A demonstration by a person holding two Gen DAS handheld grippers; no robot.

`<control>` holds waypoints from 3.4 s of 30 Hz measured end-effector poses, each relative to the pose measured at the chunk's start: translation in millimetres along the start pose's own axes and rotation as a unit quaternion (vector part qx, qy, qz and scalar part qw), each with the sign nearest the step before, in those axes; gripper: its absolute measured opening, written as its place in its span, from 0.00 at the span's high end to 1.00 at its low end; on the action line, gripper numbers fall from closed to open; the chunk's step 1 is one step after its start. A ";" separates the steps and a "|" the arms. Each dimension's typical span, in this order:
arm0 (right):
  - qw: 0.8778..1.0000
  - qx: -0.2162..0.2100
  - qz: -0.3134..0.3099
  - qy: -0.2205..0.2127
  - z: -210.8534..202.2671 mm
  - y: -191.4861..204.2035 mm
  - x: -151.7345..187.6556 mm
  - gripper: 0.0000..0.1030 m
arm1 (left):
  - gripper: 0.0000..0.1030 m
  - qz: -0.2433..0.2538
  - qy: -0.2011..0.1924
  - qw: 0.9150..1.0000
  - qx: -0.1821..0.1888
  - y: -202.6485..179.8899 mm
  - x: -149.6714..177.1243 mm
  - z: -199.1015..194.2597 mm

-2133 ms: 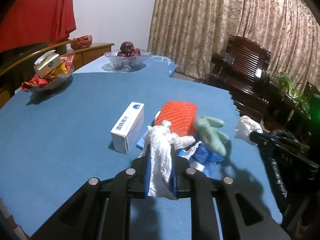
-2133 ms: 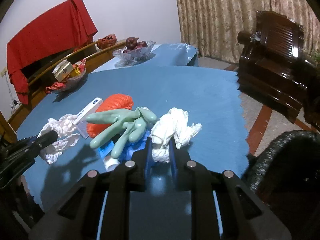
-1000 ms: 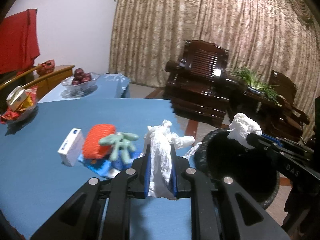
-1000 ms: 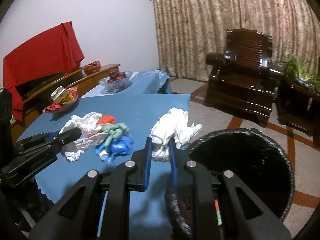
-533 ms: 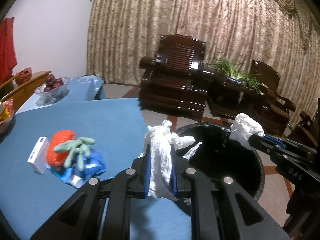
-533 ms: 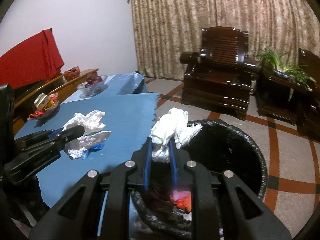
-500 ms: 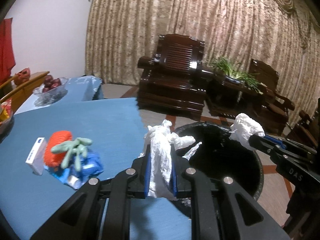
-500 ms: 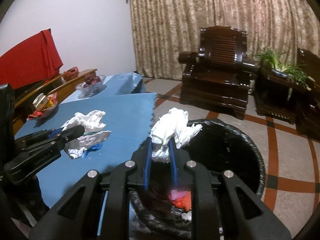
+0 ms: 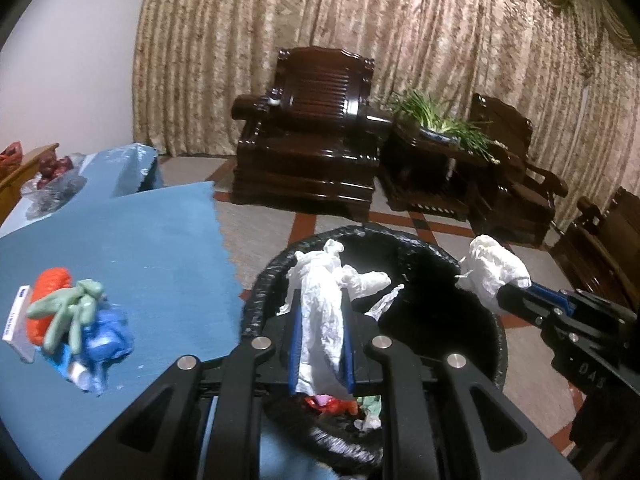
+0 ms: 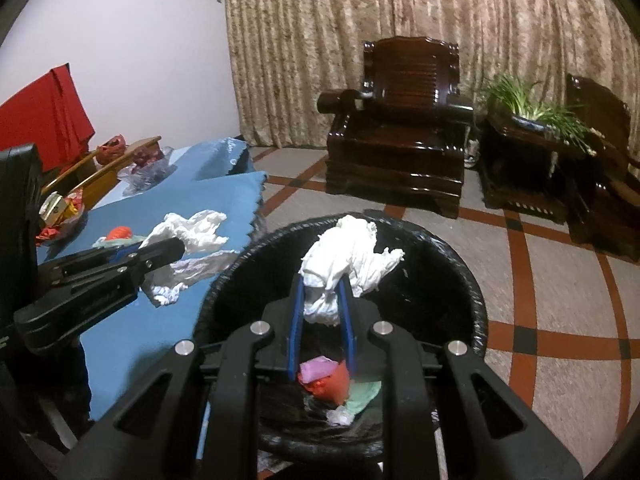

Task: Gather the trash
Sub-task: 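Carry both white tissues over the bin and open both tools, then move both tools back over the remaining trash on the table, then grasp the white box with the left tool while the right grasps the green glove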

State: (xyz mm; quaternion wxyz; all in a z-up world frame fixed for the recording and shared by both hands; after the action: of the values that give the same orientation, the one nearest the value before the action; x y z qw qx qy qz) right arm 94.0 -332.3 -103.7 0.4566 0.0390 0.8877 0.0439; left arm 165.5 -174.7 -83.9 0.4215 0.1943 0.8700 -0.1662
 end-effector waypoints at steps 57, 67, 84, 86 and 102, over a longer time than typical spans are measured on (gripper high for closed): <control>0.995 -0.079 -0.067 0.011 61.8 177.6 -10.0 0.07 | 0.16 -0.116 -0.051 0.970 -0.209 222.0 58.5 -128.0; 0.992 -0.102 -0.080 0.012 106.4 234.2 -24.4 0.07 | 0.17 -0.142 -0.044 0.956 -0.252 289.7 74.2 -129.7; 0.981 -0.147 -0.111 0.051 179.8 312.6 -21.4 0.07 | 0.23 -0.163 0.004 0.952 -0.261 359.3 102.6 -80.7; 0.981 -0.150 -0.111 0.051 183.7 315.8 -21.1 0.07 | 0.23 -0.166 0.007 0.951 -0.259 365.9 103.7 -74.7; 0.977 -0.167 -0.116 0.066 209.1 325.3 -21.7 0.23 | 0.67 -0.178 0.049 0.960 -0.213 391.7 108.5 -23.4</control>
State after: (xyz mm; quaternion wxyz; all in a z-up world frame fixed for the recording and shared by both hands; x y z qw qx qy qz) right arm 286.3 -2.8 -170.3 0.3990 -0.1438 0.8946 0.1406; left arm 275.4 197.9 -205.8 0.3741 -0.0499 0.9252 -0.0393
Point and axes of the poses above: each gripper's, at about its wrist camera, not at the fingertips, and z roughly the way its jaws point, y to its left, x to its underside, the point moved 3 cm from there along z, roughly the way its jaws point
